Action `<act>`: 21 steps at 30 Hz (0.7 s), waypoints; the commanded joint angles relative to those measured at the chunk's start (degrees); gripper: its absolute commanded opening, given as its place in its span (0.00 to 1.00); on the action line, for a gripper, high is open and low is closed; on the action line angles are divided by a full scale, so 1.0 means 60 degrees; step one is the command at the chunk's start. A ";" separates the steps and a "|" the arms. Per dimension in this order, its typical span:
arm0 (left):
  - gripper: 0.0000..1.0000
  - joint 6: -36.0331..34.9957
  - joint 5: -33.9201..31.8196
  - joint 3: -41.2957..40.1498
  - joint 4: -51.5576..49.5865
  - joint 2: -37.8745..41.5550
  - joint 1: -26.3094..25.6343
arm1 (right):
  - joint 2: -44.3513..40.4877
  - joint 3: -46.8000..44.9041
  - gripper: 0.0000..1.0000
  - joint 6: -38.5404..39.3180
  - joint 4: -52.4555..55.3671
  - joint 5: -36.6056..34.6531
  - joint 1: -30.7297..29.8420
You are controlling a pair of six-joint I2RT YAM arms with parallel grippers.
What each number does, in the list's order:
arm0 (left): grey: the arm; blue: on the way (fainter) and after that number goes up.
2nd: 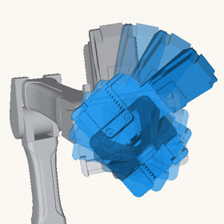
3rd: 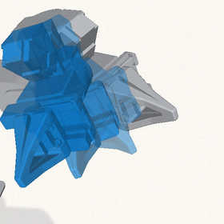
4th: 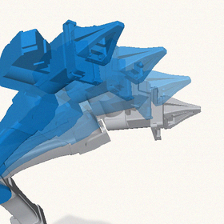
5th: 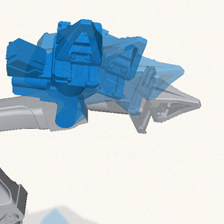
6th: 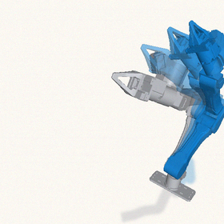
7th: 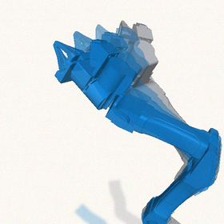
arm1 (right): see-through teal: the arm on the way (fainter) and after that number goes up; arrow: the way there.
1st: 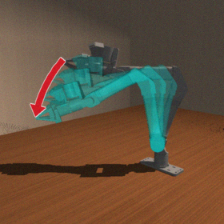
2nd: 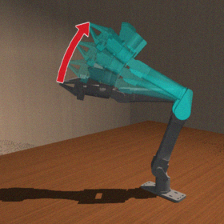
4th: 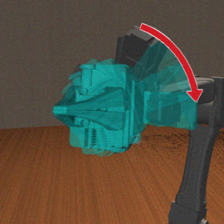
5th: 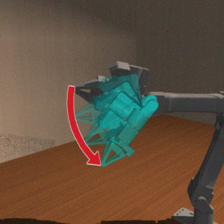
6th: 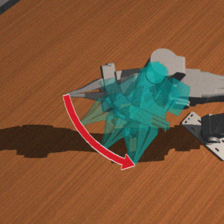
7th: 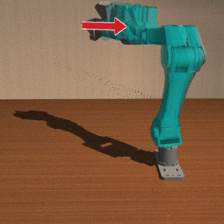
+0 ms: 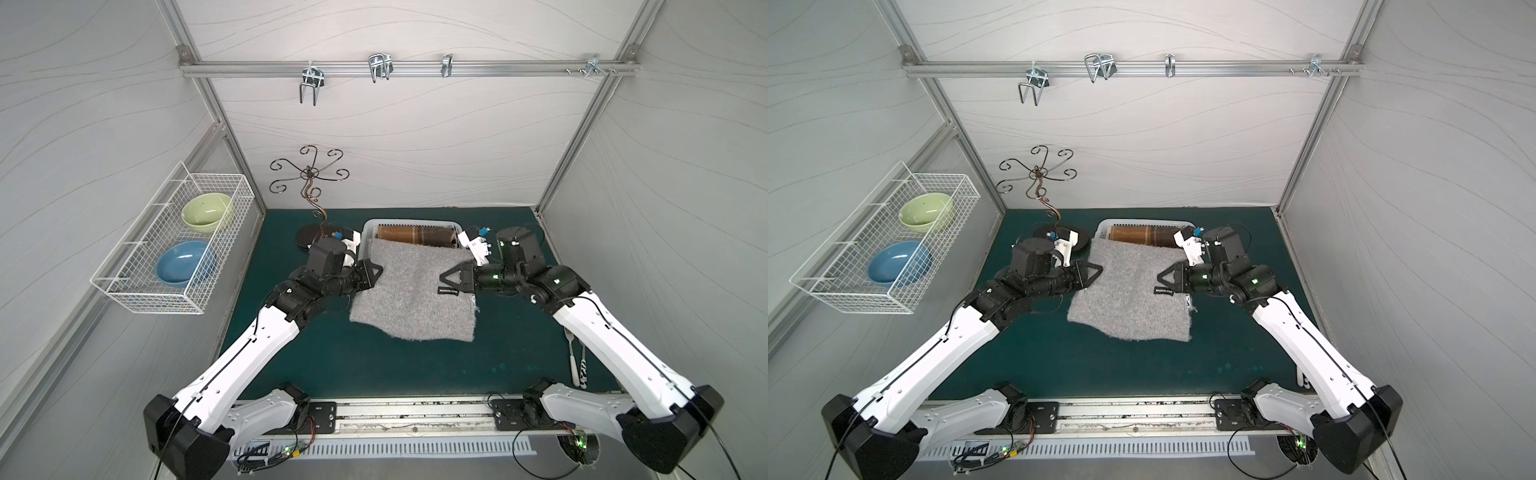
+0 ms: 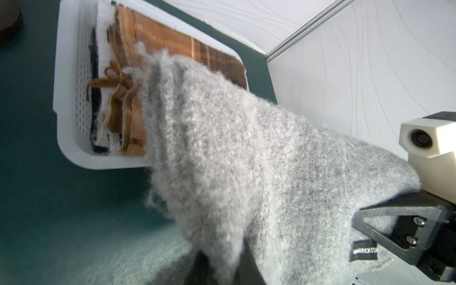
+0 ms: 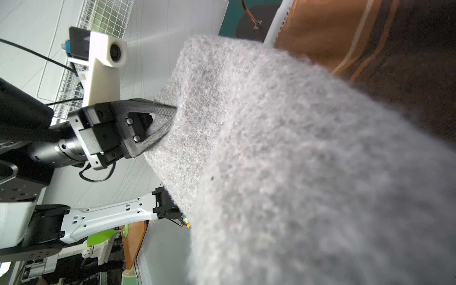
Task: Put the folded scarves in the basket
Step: Place the scarf in the basket.
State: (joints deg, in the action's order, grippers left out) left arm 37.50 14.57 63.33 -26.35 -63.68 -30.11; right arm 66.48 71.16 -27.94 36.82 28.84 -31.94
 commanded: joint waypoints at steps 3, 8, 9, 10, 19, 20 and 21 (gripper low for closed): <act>0.00 -0.0624 -0.0053 0.1778 -0.0374 -0.1251 0.0197 | 0.1089 0.1587 0.04 0.0785 0.0588 0.1264 0.0927; 0.00 -0.0998 -0.0591 0.2935 -0.0283 -0.2395 0.0420 | 0.2511 0.2821 0.05 0.1270 0.0717 0.1736 0.1770; 0.00 -0.1065 -0.0597 0.3168 -0.0226 -0.2722 0.0498 | 0.2820 0.3006 0.05 0.1349 0.0699 0.1798 0.1887; 0.00 -0.1175 -0.0632 0.3441 -0.0226 -0.3085 0.0555 | 0.3159 0.3185 0.06 0.1426 0.0677 0.1848 0.2003; 0.00 -0.1642 -0.1007 0.5016 0.0387 -0.5859 0.0869 | 0.5914 0.4697 0.08 0.1704 0.0236 0.1106 0.2402; 0.00 -0.1628 -0.1017 0.5165 0.0303 -0.6117 0.0905 | 0.6221 0.4890 0.09 0.1727 0.0249 0.1039 0.2421; 0.00 -0.1626 -0.0890 0.5322 0.0270 -0.6409 0.0966 | 0.6570 0.5123 0.09 0.1713 0.0288 0.1060 0.2459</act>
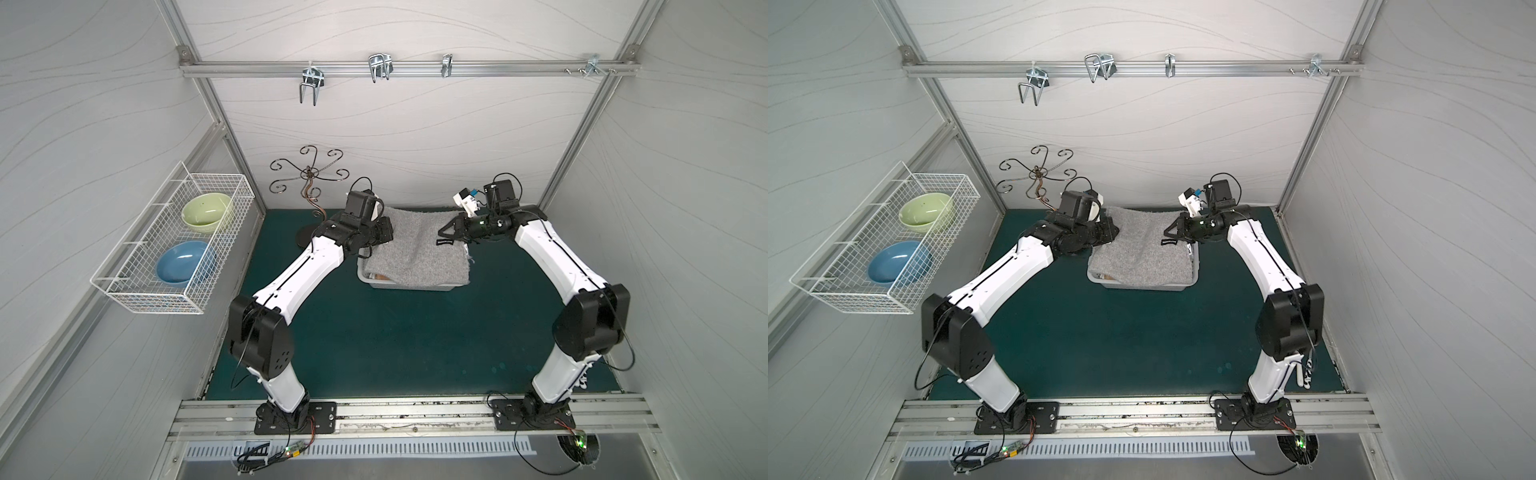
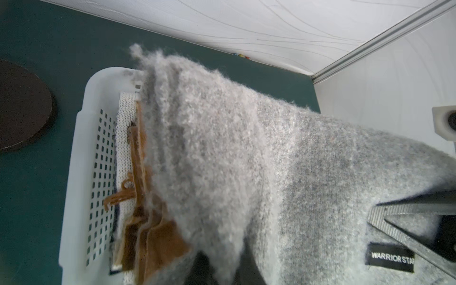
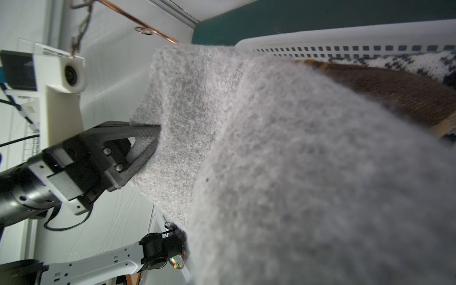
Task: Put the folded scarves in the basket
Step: Place the scarf in the basket.
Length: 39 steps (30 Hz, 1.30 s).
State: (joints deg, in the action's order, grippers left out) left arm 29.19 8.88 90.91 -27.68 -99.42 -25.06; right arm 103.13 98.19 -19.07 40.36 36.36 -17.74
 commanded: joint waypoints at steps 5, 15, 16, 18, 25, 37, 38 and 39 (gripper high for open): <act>0.00 -0.0354 0.0127 0.0957 0.0713 -0.1322 0.0359 | 0.1699 0.1005 0.11 0.0204 -0.0255 -0.0211 0.0395; 0.00 -0.0043 0.0539 -0.0549 0.1905 -0.1427 0.1141 | 0.2542 0.0341 0.28 0.0105 -0.0925 0.0016 0.0983; 0.00 0.0058 0.0670 -0.0742 0.2136 -0.1424 0.1225 | 0.2522 0.0264 0.31 0.0026 -0.1002 0.0064 0.1033; 0.00 0.0181 0.0942 -0.0884 0.2331 -0.1482 0.1305 | 0.2435 0.0104 0.39 0.0047 -0.1168 0.0147 0.1055; 0.28 0.0159 0.0782 -0.1141 0.2327 -0.1293 0.1320 | 0.2068 -0.0103 0.45 0.0172 -0.1078 0.0097 0.1076; 0.35 -0.0269 0.0596 -0.0942 0.1427 -0.0691 0.1367 | 0.0822 -0.0720 0.99 0.0275 -0.0953 -0.0076 0.1531; 0.35 -0.0262 0.0557 -0.0992 0.1468 -0.0619 0.1378 | 0.0730 -0.0806 0.98 0.0266 -0.1005 -0.0037 0.1589; 0.36 -0.0262 0.0516 -0.1042 0.1486 -0.0535 0.1388 | 0.0659 -0.0888 0.96 0.0255 -0.1100 0.0081 0.1646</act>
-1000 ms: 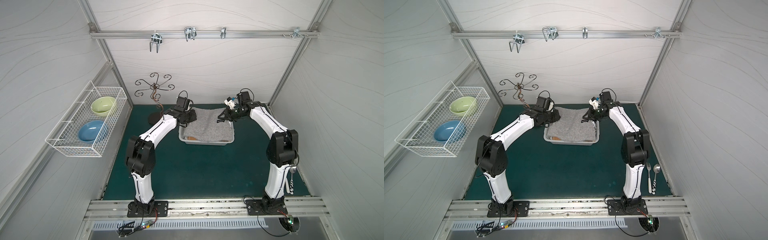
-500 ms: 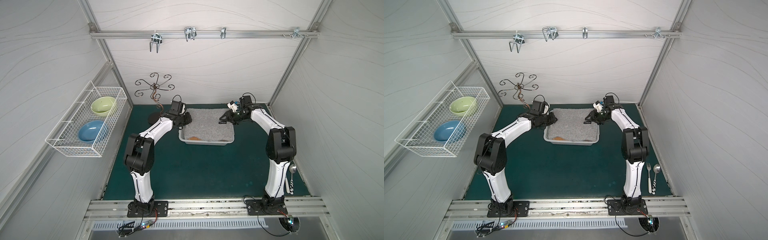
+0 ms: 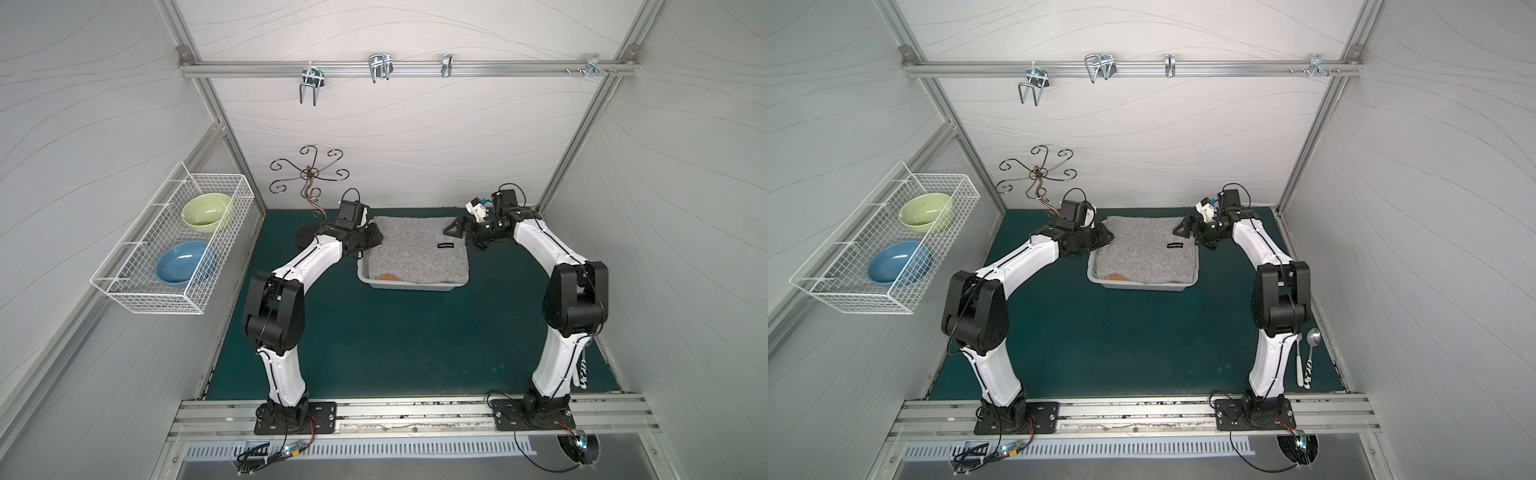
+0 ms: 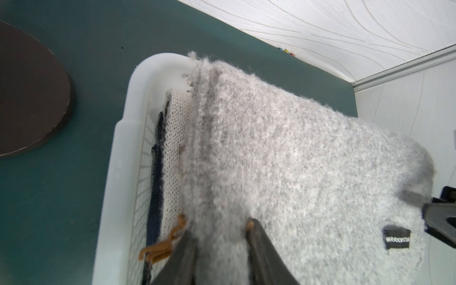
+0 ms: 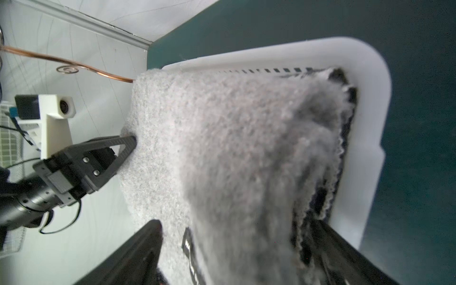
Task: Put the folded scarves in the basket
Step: Place the scarf in the basket, then reset both arms
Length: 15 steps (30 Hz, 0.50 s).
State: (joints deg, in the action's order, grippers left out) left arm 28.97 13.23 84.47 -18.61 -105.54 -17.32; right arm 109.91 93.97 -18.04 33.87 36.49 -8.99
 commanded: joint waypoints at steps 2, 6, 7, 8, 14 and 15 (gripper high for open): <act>0.36 -0.0268 -0.0287 0.0036 -0.0117 0.0605 0.0101 | -0.0674 -0.0291 0.92 0.0080 0.0020 0.0042 0.0279; 0.40 -0.0459 -0.0779 -0.0161 -0.0383 0.1190 0.0111 | -0.1573 -0.0810 0.89 0.0090 -0.0045 -0.0567 0.0393; 0.41 -0.0498 -0.0905 -0.0272 -0.0382 0.1397 0.0131 | -0.1834 -0.0921 0.88 0.0126 0.0036 -0.0752 0.0397; 0.43 -0.0545 -0.0995 -0.0377 -0.0384 0.1584 0.0133 | -0.2050 -0.1039 0.88 0.0170 0.0102 -0.0875 0.0386; 0.51 -0.0877 -0.1630 -0.1808 -0.0219 0.3055 0.0148 | -0.4295 -0.2732 0.91 0.0355 -0.0347 -0.1676 0.0399; 0.53 -0.1110 -0.1959 -0.2243 -0.0136 0.3406 0.0148 | -0.4673 -0.3136 0.97 0.0493 -0.0558 -0.1939 0.0389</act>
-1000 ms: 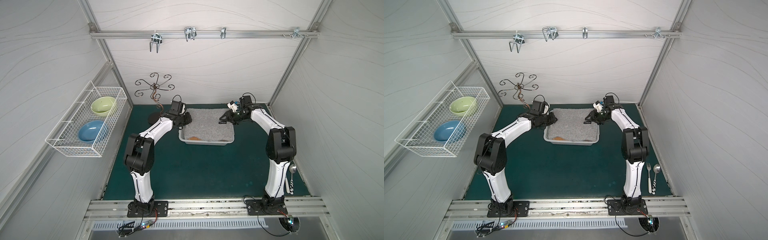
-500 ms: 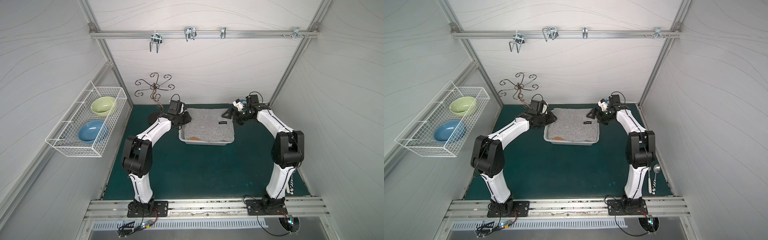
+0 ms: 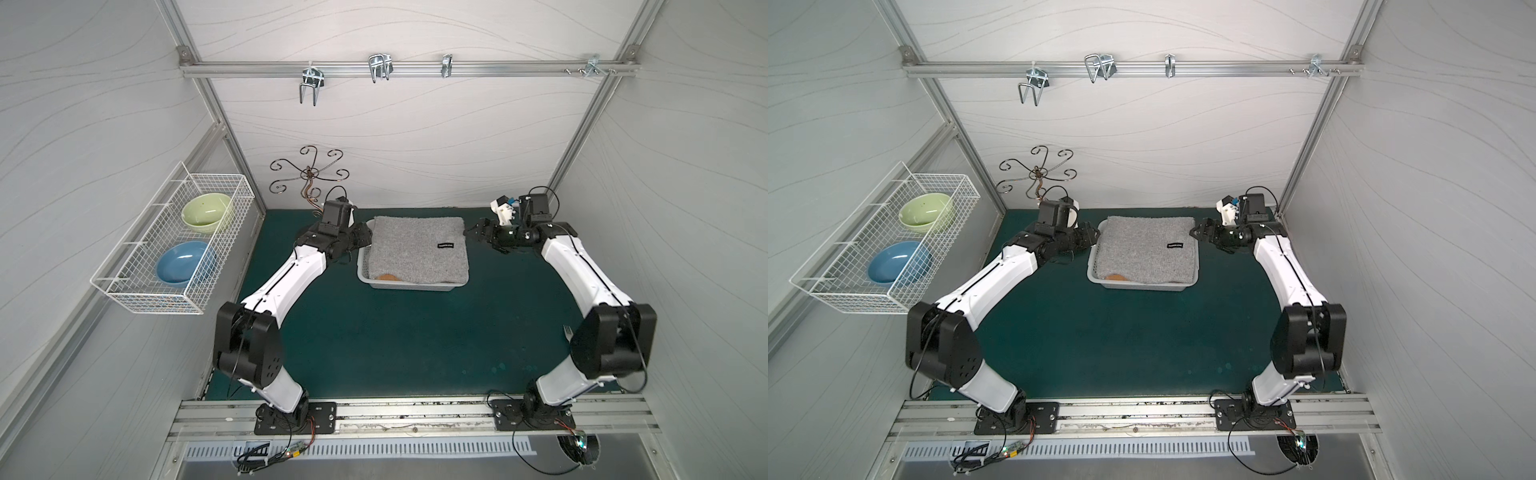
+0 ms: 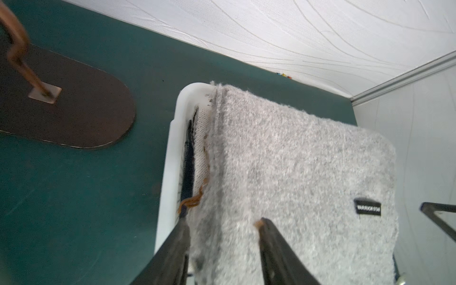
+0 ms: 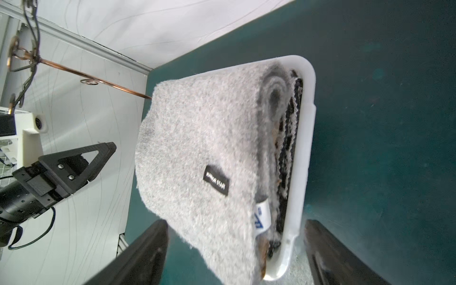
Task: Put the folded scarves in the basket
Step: Reset both arms
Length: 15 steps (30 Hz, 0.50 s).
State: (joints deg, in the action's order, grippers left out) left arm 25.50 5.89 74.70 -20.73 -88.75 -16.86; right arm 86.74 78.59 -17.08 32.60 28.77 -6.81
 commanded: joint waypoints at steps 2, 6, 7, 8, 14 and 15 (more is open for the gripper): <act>0.60 -0.1154 -0.1808 -0.1624 0.0625 0.1387 0.0068 | -0.1533 -0.1271 0.99 0.0685 -0.0754 -0.1124 0.0064; 0.78 -0.2435 -0.4112 -0.3899 0.2226 0.2791 0.0115 | -0.2680 -0.2704 0.99 0.0917 -0.1457 -0.2248 0.0245; 0.80 -0.2571 -0.4170 -0.4326 0.2708 0.3049 0.0115 | -0.2948 -0.3142 0.99 0.0851 -0.1831 -0.2430 0.0314; 0.80 -0.2666 -0.4105 -0.4749 0.3034 0.3215 0.0115 | -0.3213 -0.3517 0.99 0.0823 -0.2142 -0.2613 0.0358; 0.89 -0.3606 -0.4310 -0.6850 0.5394 0.3370 0.0158 | -0.3530 -0.5787 0.99 0.1955 -0.4677 -0.3168 0.0425; 0.90 -0.3764 -0.4412 -0.7102 0.5847 0.3281 0.0186 | -0.3362 -0.5964 0.99 0.2026 -0.4909 -0.3219 0.0444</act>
State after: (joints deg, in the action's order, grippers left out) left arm 7.88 -17.26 33.54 1.50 -68.97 -16.16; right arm 65.69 45.10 -9.34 12.53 11.70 -4.49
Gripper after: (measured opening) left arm 0.896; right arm 0.989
